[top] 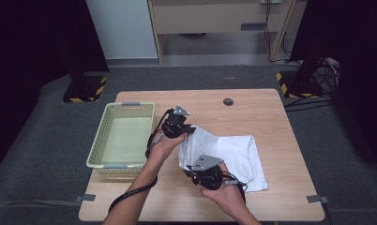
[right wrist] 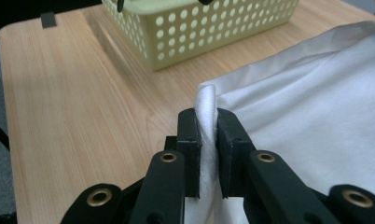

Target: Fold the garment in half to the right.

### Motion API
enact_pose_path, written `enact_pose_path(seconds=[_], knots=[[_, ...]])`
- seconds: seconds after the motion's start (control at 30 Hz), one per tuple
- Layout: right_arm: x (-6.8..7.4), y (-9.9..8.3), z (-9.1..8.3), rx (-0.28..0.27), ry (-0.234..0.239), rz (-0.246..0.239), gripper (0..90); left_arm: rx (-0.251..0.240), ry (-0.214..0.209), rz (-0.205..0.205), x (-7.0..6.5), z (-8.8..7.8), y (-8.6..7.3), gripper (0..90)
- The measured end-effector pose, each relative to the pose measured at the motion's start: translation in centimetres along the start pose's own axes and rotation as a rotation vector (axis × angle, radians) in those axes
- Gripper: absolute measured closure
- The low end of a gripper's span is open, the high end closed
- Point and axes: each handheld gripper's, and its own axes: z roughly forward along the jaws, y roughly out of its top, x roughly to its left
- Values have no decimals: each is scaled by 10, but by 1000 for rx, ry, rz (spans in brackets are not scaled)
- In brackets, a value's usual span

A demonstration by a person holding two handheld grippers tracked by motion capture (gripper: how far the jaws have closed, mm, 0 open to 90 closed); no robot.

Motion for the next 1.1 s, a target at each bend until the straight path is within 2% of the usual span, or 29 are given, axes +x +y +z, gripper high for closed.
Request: enact_pose_path(seconds=[0.4, 0.73, 1.1], knots=[[5, 14, 6, -7, 6, 2, 811, 3, 8, 13, 6, -15, 4, 796], [12, 24, 10, -7, 13, -6, 811, 10, 19, 7, 15, -27, -1, 796], [20, 36, 17, -18, 38, -20, 811, 20, 32, 28, 21, -43, -2, 796]])
